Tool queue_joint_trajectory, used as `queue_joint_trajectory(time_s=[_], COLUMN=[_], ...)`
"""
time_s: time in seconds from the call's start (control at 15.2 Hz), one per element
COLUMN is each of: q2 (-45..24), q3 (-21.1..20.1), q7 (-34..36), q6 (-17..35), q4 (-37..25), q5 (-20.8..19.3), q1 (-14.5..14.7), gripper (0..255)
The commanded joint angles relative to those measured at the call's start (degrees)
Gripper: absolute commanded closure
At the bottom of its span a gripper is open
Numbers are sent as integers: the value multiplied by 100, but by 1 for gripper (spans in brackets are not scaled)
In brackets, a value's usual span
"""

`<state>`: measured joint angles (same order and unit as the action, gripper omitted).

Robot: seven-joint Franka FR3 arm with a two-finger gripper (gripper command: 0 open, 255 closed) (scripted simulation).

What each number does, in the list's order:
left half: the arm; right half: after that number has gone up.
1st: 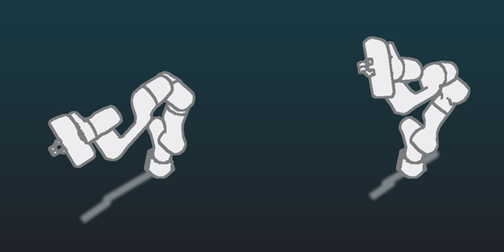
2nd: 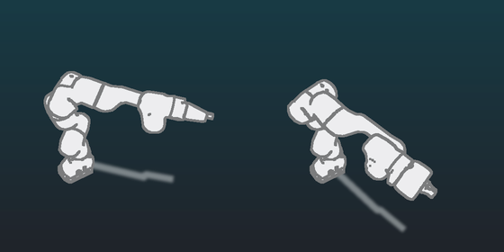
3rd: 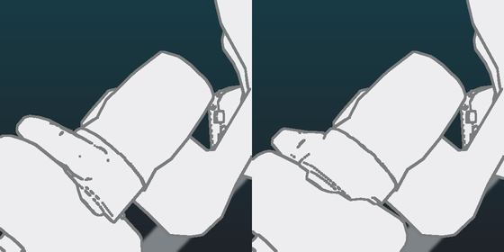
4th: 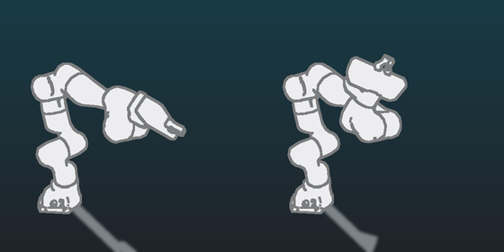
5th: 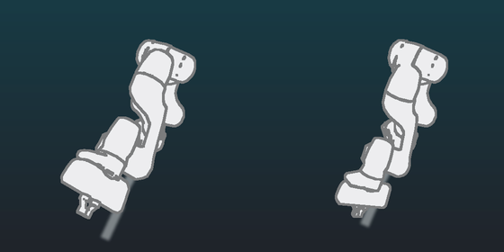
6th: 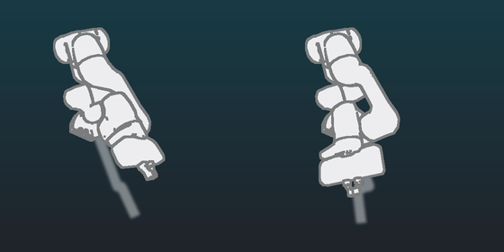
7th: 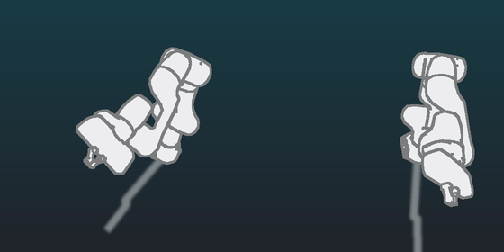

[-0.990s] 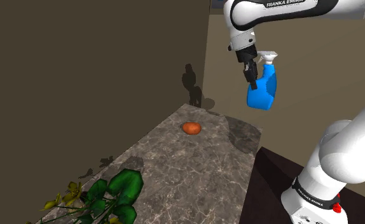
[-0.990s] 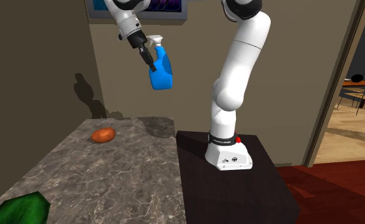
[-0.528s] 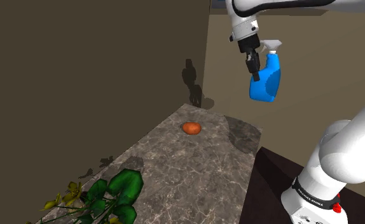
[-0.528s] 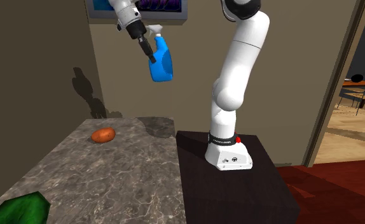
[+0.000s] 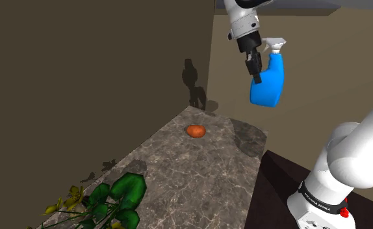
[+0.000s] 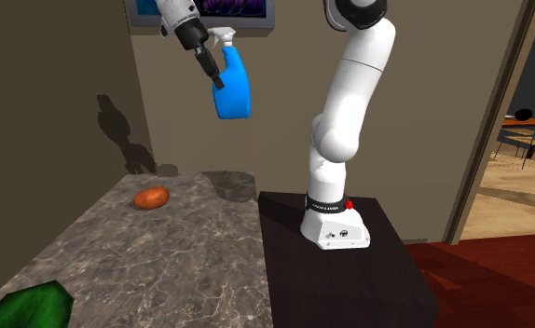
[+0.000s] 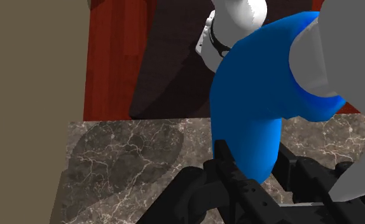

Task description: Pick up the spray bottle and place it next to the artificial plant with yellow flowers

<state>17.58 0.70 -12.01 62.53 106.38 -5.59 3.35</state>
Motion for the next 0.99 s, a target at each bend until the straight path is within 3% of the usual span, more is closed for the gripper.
queue_joint_trajectory(time_s=[0.0, 0.92], q2=[-35, -763], q3=[-197, -1461], q7=[340, 2562], q6=[-27, -7], q4=[-35, -811], q5=[210, 1407], q1=[106, 817], gripper=[255, 255])
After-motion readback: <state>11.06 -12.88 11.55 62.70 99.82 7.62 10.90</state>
